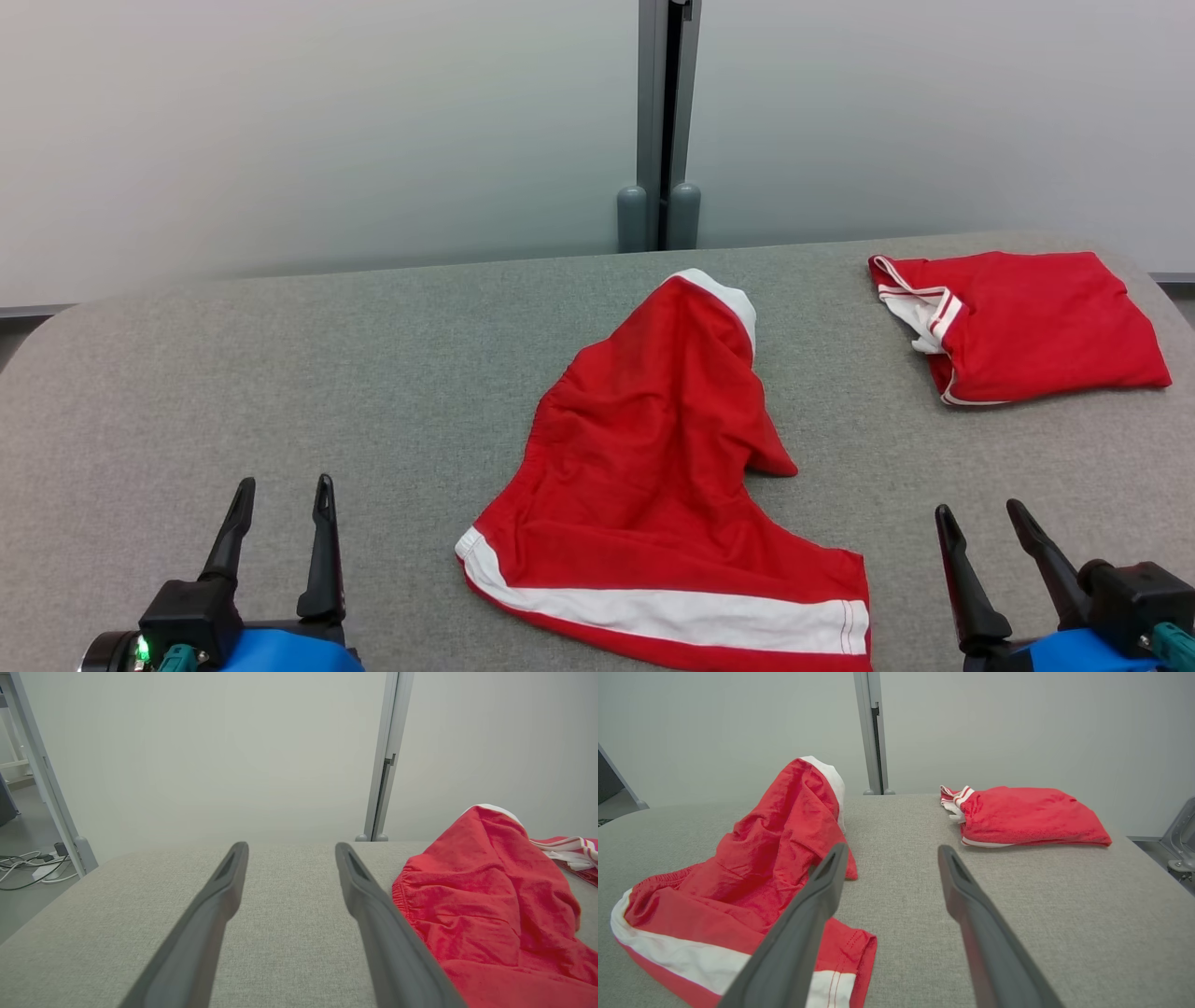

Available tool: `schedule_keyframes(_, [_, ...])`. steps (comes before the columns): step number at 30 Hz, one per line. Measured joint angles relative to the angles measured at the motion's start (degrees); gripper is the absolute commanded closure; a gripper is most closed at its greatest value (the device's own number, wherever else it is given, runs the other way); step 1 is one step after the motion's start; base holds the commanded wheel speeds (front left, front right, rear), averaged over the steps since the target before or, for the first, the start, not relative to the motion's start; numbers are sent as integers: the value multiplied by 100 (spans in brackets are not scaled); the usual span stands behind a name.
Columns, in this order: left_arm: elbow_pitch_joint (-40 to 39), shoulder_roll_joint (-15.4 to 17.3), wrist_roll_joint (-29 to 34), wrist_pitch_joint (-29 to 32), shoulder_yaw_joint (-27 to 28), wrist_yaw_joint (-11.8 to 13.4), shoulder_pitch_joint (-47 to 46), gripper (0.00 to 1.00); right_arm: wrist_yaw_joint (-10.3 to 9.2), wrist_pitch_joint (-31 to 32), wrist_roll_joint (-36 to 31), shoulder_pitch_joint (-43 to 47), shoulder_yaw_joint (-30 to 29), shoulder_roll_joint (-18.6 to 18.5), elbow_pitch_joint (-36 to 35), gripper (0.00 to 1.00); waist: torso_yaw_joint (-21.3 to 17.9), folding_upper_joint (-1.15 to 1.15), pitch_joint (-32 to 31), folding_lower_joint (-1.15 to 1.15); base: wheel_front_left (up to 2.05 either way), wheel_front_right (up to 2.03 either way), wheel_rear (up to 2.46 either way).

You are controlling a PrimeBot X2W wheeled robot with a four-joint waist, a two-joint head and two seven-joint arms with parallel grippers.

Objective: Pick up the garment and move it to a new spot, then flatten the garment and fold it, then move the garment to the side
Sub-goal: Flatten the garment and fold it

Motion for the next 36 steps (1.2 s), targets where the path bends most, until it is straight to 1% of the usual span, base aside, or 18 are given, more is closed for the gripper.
schedule_keyframes(4, [-48, 35, 54, 73, -53, 48, 26, 0, 0, 47, -16, 76, 11, 18, -113, 0, 14, 0, -8, 0, 0, 0, 0])
schedule_keyframes(18, [33, 121, -55, 55, -53, 22, 30, 0, 0, 38, 81, 81, 190, 26, -97, 0, 36, 0, 58, 1, 0, 0, 0])
schedule_keyframes(21, [76, 132, -96, 63, -137, -99, -9, 0, 0, 64, 74, 90, 281, 26, 46, 0, 18, 0, 81, 1, 0, 0, 0])
schedule_keyframes(24, [178, 160, -44, 164, -364, -301, -155, 0, 0, 90, -21, 146, 489, 29, 323, 0, -41, 0, 165, 1, 0, 0, 0])
schedule_keyframes(26, [213, 162, -43, 185, -411, -345, -218, 0, 0, 85, -20, 149, 545, 31, 401, 0, -61, 0, 199, 0, 0, 0, 0])
schedule_keyframes(27, [301, 168, -14, 220, -520, -459, -361, 0, 0, 47, -14, 149, 625, 31, 577, 0, -92, 0, 263, 1, 0, 0, 0])
schedule_keyframes(31, [537, 188, 14, 312, -711, -668, -600, 0, 0, -71, 20, 142, 794, 31, 944, 0, -173, 0, 406, 1, 0, 0, 0])
schedule_keyframes(32, [717, 209, 41, 343, -826, -766, -710, 0, 0, -134, 54, 129, 893, 32, 1128, 0, -217, 0, 473, 1, 0, 0, 0])
schedule_keyframes(33, [717, 209, 41, 343, -826, -766, -710, 0, 0, -134, 54, 129, 893, 32, 1128, 0, -217, 0, 473, 1, 0, 0, 0])
schedule_keyframes(34, [922, 221, 40, 396, -924, -838, -801, 0, 0, -201, 56, 69, 989, 32, 1348, 0, -259, 0, 531, 1, 0, 0, 0])
schedule_keyframes(36, [1103, 238, 33, 401, -1005, -895, -864, 0, 0, -288, 90, -33, 1111, 33, 1537, 0, -302, 0, 588, 1, 0, 0, 0])
